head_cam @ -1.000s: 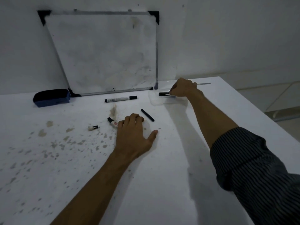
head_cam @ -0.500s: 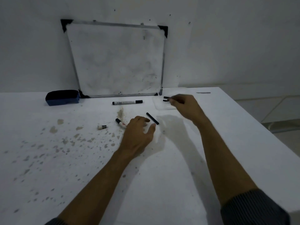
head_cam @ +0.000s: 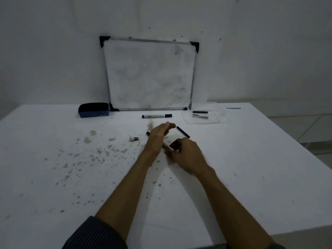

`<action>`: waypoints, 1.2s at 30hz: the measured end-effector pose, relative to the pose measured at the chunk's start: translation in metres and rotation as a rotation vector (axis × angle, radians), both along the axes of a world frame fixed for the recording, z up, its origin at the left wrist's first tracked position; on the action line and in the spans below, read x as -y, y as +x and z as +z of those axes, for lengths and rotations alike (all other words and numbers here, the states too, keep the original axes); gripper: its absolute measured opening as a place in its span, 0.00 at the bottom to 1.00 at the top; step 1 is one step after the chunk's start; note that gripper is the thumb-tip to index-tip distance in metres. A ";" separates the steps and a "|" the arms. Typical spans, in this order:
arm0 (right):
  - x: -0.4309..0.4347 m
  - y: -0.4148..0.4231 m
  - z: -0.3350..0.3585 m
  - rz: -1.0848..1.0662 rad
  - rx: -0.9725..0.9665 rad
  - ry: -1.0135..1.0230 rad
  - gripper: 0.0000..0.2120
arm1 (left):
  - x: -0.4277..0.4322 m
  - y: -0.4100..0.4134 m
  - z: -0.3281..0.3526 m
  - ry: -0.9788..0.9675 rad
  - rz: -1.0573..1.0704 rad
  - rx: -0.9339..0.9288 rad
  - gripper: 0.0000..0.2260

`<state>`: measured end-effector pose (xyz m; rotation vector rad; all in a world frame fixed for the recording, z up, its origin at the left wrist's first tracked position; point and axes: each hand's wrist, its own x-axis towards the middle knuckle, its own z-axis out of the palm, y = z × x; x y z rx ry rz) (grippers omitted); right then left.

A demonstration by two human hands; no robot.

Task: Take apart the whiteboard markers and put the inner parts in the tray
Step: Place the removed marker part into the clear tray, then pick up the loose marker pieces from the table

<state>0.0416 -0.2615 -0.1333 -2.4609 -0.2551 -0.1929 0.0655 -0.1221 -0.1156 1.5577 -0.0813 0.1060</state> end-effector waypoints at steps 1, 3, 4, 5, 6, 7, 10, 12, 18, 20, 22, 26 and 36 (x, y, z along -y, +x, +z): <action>0.001 0.000 0.000 -0.004 0.002 0.021 0.12 | -0.003 -0.002 0.000 0.048 -0.004 0.025 0.16; 0.005 0.001 0.004 -0.026 -0.013 0.104 0.11 | -0.010 -0.005 -0.002 0.247 -0.026 0.103 0.13; 0.007 0.002 0.008 -0.022 -0.029 0.167 0.12 | -0.015 -0.008 -0.004 0.384 -0.047 0.150 0.12; 0.010 0.005 0.013 0.001 -0.045 0.234 0.13 | -0.022 -0.010 -0.005 0.503 -0.064 0.187 0.11; 0.013 0.008 0.019 0.037 -0.060 0.292 0.11 | -0.029 -0.013 -0.007 0.591 -0.083 0.218 0.12; 0.015 0.011 0.026 0.077 -0.078 0.342 0.09 | -0.036 -0.016 -0.009 0.650 -0.096 0.257 0.13; 0.012 0.017 0.044 0.180 -0.150 0.417 0.09 | -0.054 -0.023 -0.006 0.693 -0.078 0.330 0.15; 0.007 0.022 0.050 0.232 -0.191 0.452 0.12 | -0.061 -0.025 0.000 0.592 -0.052 0.274 0.13; -0.005 0.031 0.035 0.232 -0.199 0.511 0.11 | -0.062 -0.032 -0.012 0.284 -0.004 0.158 0.07; 0.004 0.033 0.023 0.179 -0.156 0.589 0.09 | -0.060 -0.032 -0.024 0.229 -0.048 0.123 0.08; 0.015 0.037 0.013 0.057 -0.036 0.584 0.05 | -0.058 -0.031 -0.030 0.204 -0.090 0.082 0.08; 0.028 0.047 -0.006 -0.249 0.139 0.344 0.06 | -0.060 -0.024 -0.036 0.198 -0.084 0.043 0.11; 0.027 0.053 -0.008 -0.337 0.066 0.053 0.12 | -0.062 -0.021 -0.037 0.115 -0.055 0.019 0.11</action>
